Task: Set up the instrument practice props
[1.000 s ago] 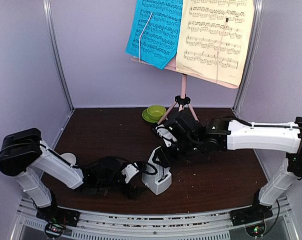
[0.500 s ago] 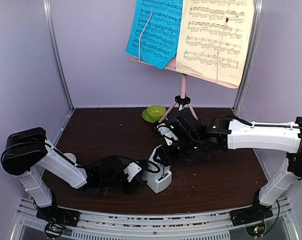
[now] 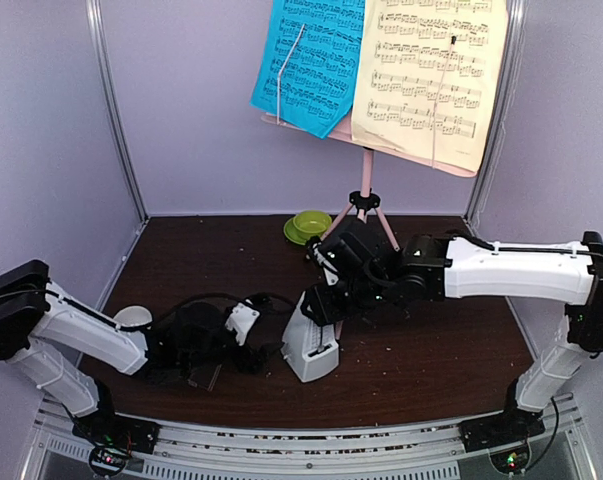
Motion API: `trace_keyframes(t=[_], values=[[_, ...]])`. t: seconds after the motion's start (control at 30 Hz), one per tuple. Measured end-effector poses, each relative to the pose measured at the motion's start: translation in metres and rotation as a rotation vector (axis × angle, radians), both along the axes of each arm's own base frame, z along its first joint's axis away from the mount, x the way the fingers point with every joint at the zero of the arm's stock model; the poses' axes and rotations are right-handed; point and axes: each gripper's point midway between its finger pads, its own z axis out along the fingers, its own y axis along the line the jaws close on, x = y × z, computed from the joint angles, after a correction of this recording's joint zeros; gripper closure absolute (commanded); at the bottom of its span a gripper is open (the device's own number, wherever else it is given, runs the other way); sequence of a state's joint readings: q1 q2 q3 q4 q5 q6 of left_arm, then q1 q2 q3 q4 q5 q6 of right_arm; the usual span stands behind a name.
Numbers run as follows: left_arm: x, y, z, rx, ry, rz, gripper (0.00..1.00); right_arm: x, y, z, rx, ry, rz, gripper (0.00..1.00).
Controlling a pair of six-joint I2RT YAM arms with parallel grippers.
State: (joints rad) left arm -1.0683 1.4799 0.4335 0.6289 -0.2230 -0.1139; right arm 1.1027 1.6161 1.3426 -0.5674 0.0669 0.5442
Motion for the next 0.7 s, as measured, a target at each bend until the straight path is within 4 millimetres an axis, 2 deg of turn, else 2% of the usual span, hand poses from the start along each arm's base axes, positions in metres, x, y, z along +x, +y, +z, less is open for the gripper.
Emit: trace_keyframes(t=[0.1,0.2,0.27,0.47,0.53,0.7], values=[[0.008,0.012,0.025,-0.067,-0.015,0.092,0.16,0.006,0.004,0.0,-0.01,-0.006,-0.068,0.57],[0.013,0.023,0.041,-0.115,-0.017,0.165,0.16,0.011,0.007,0.0,-0.014,-0.008,-0.122,0.5],[0.015,0.029,0.047,-0.138,-0.013,0.196,0.16,0.014,0.008,-0.002,-0.023,-0.001,-0.161,0.39],[0.015,0.034,0.041,-0.146,0.024,0.233,0.17,0.019,0.032,0.005,0.02,0.037,-0.227,0.08],[0.015,0.035,0.037,-0.142,0.036,0.237,0.17,0.017,0.036,0.007,0.037,0.047,-0.233,0.05],[0.012,0.032,0.036,-0.145,0.053,0.219,0.16,0.01,0.038,0.012,0.082,0.051,-0.202,0.04]])
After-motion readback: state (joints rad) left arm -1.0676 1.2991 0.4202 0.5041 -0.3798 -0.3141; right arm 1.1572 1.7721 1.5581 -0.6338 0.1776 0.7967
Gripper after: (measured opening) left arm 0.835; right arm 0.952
